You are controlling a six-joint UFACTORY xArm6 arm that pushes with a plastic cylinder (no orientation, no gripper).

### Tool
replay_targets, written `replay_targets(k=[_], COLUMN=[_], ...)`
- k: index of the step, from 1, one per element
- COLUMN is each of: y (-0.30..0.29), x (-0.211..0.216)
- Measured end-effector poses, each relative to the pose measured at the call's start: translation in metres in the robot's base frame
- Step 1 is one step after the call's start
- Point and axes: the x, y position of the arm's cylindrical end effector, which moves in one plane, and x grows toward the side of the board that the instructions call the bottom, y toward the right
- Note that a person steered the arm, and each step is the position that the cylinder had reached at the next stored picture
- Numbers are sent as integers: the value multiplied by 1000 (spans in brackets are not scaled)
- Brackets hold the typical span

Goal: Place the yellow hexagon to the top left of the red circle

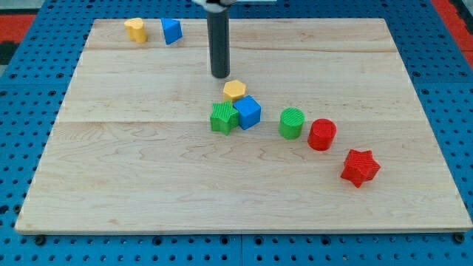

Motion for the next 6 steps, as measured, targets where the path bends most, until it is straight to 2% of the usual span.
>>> replay_targets(k=[3,4,5,6], y=[17,47,32,1], x=[99,120,111,67])
